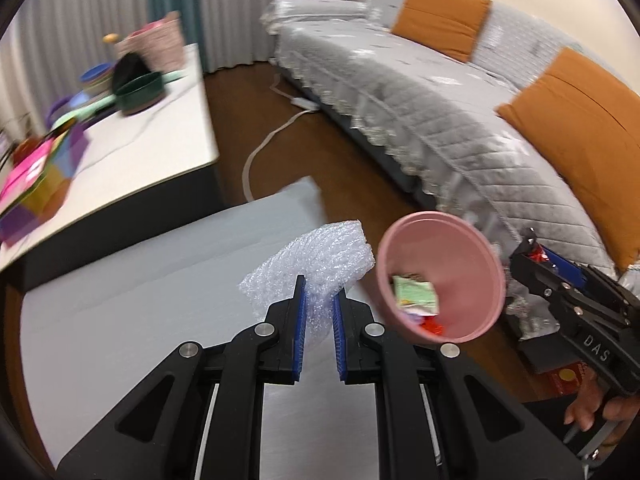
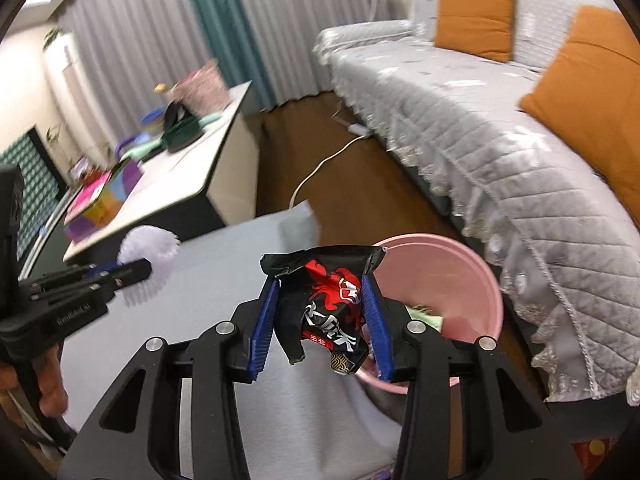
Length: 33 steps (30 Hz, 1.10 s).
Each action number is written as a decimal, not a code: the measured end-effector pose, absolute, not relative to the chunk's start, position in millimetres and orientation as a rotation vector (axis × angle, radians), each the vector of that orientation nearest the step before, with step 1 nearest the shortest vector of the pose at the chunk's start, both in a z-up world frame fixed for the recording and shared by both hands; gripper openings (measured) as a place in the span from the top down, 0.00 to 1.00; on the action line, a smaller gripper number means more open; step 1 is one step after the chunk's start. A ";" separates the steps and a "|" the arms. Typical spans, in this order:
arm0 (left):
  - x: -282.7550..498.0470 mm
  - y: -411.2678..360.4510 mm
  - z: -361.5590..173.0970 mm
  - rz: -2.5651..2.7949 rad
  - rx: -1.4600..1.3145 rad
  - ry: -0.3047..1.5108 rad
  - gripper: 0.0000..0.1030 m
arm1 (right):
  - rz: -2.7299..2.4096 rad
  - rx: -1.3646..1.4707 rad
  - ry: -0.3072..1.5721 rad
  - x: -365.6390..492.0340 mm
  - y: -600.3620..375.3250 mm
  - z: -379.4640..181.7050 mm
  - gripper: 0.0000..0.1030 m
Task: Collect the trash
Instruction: 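Carry the wrapper and foam net over the pink wastebasket and open both grippers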
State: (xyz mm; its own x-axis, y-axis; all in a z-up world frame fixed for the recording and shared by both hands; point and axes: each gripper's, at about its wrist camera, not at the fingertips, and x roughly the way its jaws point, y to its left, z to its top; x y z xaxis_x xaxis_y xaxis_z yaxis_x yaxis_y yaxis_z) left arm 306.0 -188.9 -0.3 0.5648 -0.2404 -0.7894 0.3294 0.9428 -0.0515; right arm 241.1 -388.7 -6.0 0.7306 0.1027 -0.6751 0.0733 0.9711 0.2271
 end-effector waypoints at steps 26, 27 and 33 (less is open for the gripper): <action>349.7 -339.0 -71.0 -0.499 0.180 1.059 0.88 | -0.186 0.308 0.833 267.1 -485.2 -56.0 0.58; 352.2 -340.8 -75.0 -0.501 0.181 1.066 0.88 | -0.186 0.308 0.834 268.4 -485.6 -56.9 0.58; 360.7 -347.0 -90.7 -0.509 0.182 1.095 0.88 | -0.203 0.305 0.852 278.0 -486.1 -63.0 0.58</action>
State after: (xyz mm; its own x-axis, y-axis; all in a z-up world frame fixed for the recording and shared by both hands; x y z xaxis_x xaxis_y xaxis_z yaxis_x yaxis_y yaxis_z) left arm 360.7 -347.0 -90.7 0.3567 -0.3035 -0.8835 0.4796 0.8711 -0.1056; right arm 278.0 -486.1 -63.0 0.6430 -0.0542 -0.7639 0.2962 0.9375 0.1827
